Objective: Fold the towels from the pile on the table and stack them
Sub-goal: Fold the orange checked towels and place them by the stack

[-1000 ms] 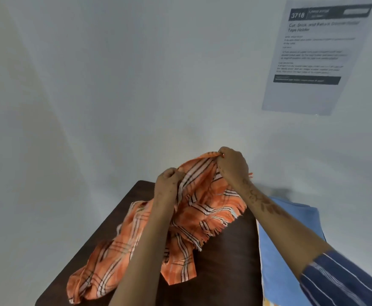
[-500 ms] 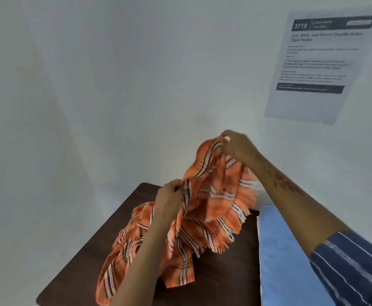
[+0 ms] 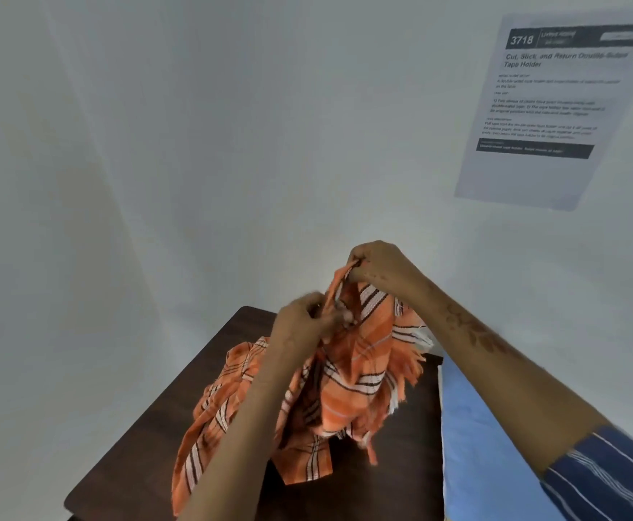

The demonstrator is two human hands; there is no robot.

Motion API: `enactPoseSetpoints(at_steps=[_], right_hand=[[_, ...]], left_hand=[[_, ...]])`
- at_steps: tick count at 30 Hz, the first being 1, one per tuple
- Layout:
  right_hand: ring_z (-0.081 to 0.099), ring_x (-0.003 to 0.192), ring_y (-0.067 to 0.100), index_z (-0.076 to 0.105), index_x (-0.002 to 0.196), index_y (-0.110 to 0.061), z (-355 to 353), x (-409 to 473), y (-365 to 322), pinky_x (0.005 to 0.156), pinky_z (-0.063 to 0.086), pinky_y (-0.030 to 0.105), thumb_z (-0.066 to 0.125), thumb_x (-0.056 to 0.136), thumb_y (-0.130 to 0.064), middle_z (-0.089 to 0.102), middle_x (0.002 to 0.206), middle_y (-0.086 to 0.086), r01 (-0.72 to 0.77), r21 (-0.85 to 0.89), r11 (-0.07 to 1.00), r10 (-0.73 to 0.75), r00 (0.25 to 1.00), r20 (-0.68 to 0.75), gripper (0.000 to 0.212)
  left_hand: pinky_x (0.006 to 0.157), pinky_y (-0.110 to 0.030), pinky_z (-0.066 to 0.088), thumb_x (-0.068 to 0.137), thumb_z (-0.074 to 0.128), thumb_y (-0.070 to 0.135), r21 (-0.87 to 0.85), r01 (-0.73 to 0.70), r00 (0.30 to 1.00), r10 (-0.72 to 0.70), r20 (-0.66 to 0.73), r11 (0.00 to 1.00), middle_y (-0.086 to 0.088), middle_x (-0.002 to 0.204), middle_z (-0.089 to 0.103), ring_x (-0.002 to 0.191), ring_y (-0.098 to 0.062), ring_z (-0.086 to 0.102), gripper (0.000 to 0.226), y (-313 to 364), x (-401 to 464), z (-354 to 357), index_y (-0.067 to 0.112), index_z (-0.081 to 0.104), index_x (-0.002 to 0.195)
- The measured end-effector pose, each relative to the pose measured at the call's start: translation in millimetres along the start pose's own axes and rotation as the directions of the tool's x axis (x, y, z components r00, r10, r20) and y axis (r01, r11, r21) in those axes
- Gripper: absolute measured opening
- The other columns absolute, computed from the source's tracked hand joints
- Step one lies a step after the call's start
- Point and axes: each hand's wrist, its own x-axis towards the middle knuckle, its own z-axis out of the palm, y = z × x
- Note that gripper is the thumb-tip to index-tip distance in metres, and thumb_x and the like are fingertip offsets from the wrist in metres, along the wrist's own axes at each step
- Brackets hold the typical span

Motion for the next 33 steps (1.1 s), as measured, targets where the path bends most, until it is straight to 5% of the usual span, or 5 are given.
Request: enactPoseSetpoints(at_steps=[4, 10, 21, 30, 33], right_hand=[[0.057, 0.074, 0.019, 0.067, 0.081, 0.0, -1.3, 5.5, 1.6, 0.064, 0.042, 0.028, 0.062, 0.074, -0.008, 0.065, 0.08, 0.01, -0.042, 0.068, 0.997, 0.053, 0.985, -0.165, 0.011], [0.047, 0.06, 0.013, 0.06, 0.071, -0.003, -7.0, 0.8, 9.0, 0.053, 0.033, 0.025, 0.062, 0.079, -0.013, 0.057, 0.068, 0.004, -0.031, 0.066, 0.997, 0.042, 0.985, -0.166, 0.012], [0.067, 0.084, 0.019, 0.072, 0.089, -0.013, -31.3, -18.2, 28.9, 0.075, 0.052, 0.029, 0.056, 0.088, -0.035, 0.072, 0.088, 0.006, -0.113, 0.495, 0.861, 0.296, 0.904, -0.309, 0.027], [0.062, 0.076, 0.03, 0.065, 0.075, -0.008, -67.6, -25.6, 51.2, 0.075, 0.052, 0.039, 0.063, 0.08, -0.01, 0.065, 0.08, 0.017, -0.115, 0.736, 0.667, 0.482, 0.82, -0.309, 0.006], [0.058, 0.077, 0.027, 0.06, 0.076, -0.008, -71.1, -26.2, 75.1, 0.069, 0.046, 0.033, 0.064, 0.076, -0.006, 0.06, 0.079, 0.014, -0.22, 0.635, 0.74, 0.513, 0.795, -0.323, 0.005]], left_hand=[[0.07, -0.026, 0.049, 0.085, 0.065, 0.033, 0.379, 0.043, 0.996, -0.071, 0.06, 0.924, 0.001, 0.088, 0.067, 0.082, -0.017, 0.062, 0.022, -40.5, -13.2, 30.6, 0.017, 0.07, 0.099], [0.062, -0.039, 0.06, 0.087, 0.065, 0.031, -0.051, 0.359, 0.915, -0.34, 0.215, 0.932, -0.015, 0.096, 0.067, 0.064, -0.025, 0.071, 0.068, -73.2, -14.9, 59.7, 0.019, 0.024, 0.139], [0.098, -0.037, 0.04, 0.083, 0.069, 0.024, 0.141, 0.002, 0.912, 0.056, -0.407, 0.99, -0.017, 0.137, 0.043, 0.122, -0.033, 0.045, 0.066, -31.8, 55.9, 13.6, 0.012, 0.038, 0.14], [0.085, -0.027, 0.044, 0.094, 0.05, 0.011, 0.092, -0.112, 0.978, 0.093, 0.184, 0.989, -0.011, 0.108, 0.068, 0.101, -0.022, 0.06, 0.023, -18.7, 81.1, 15.5, 0.014, 0.068, 0.109], [0.096, -0.038, 0.047, 0.097, 0.046, 0.012, -0.004, -0.088, 0.993, 0.088, 0.079, 0.996, -0.008, 0.115, 0.065, 0.109, -0.026, 0.059, 0.027, -17.2, 72.2, 7.1, 0.016, 0.066, 0.114]])
